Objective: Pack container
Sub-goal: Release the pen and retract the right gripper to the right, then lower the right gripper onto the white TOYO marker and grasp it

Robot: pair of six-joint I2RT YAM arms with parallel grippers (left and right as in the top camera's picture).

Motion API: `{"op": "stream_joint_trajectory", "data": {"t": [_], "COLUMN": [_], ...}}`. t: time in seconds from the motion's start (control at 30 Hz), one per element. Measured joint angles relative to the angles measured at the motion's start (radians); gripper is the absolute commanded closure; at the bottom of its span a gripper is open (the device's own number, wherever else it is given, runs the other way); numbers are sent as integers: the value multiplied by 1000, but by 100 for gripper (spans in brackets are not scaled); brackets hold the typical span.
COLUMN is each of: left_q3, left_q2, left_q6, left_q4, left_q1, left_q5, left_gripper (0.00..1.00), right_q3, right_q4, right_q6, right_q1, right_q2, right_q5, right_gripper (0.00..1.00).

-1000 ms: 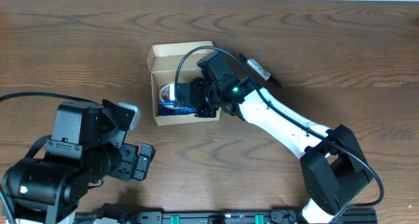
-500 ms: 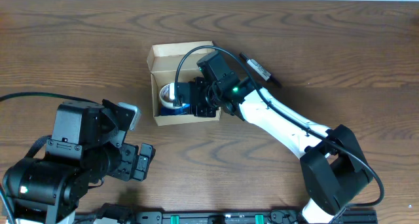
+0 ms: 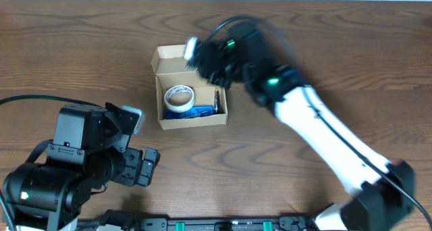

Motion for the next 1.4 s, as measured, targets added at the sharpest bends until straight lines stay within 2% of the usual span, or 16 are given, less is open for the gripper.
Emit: {"op": "stream_joint_trajectory", "data": {"t": [0.13, 0.43, 0.8, 0.9, 0.97, 1.1, 1.27, 1.37, 1.4], "left_q3": [0, 0, 0, 0, 0, 0, 0, 0, 0], "left_q2": [0, 0, 0, 0, 0, 0, 0, 0, 0], "left_q6": [0, 0, 0, 0, 0, 0, 0, 0, 0], "left_q4": [0, 0, 0, 0, 0, 0, 0, 0, 0], "left_q1": [0, 0, 0, 0, 0, 0, 0, 0, 0], "left_q5": [0, 0, 0, 0, 0, 0, 0, 0, 0], "left_gripper": [5, 5, 5, 5, 5, 5, 5, 5, 5], "right_q3": [11, 1, -15, -18, -18, -18, -18, -18, -18], "right_q4": [-43, -113, -85, -63, -48, -45, -50, -52, -54], "right_q6": [74, 168, 213, 245, 275, 330, 361, 369, 370], "right_q1": [-102, -249, -295, -303, -309, -319, -322, -322, -322], "right_q2": [-37, -5, 224, 281, 313, 362, 396, 404, 407], "right_q5": [93, 150, 163, 164, 163, 162, 148, 133, 127], "right_gripper": [53, 54, 53, 45, 34, 27, 14, 1, 1]}}
